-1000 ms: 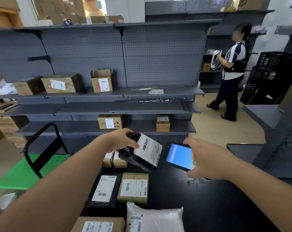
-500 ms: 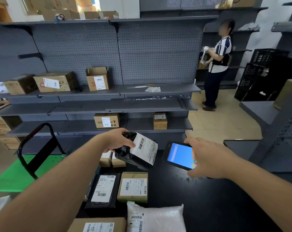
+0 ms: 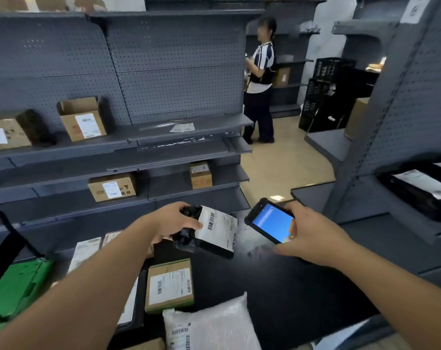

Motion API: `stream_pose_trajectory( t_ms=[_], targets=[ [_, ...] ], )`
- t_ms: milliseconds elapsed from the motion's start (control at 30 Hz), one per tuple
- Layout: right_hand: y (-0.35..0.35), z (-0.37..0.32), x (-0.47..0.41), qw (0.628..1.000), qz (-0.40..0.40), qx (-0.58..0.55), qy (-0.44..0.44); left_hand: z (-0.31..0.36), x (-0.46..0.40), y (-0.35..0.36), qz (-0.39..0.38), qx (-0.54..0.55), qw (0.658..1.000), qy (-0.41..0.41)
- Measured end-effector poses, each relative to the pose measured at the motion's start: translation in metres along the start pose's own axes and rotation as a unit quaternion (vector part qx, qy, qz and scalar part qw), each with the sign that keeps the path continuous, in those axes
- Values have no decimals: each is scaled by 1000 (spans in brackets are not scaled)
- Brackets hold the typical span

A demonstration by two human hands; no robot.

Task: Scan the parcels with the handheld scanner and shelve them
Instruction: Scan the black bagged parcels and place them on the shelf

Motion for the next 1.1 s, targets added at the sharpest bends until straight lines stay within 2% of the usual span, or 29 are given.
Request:
stream_pose_trajectory(
  t_ms=[200, 400, 700, 1100],
  targets=[
    [-28, 66, 45, 989, 79, -83, 97, 73, -10, 75, -58, -5, 997, 46],
    [-62, 148, 105, 967, 155, -130, 152, 162, -3, 160, -111, 3, 989, 102],
    [-130, 283, 217, 919, 271, -167, 234, 271, 16, 341, -208, 5, 965, 157],
    [-168, 442, 350, 794, 391, -210, 416, 375, 20, 572, -319, -19, 930, 181]
  ],
)
Point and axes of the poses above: each hand's wrist, its own x-axis away from the middle knuckle, its own y-axis out of the palm, z = x × y, the point moved 2 cm from there along -x, towards the middle knuckle, and after that the axes turned 5 degrees about -x, right-handed, at the moved point
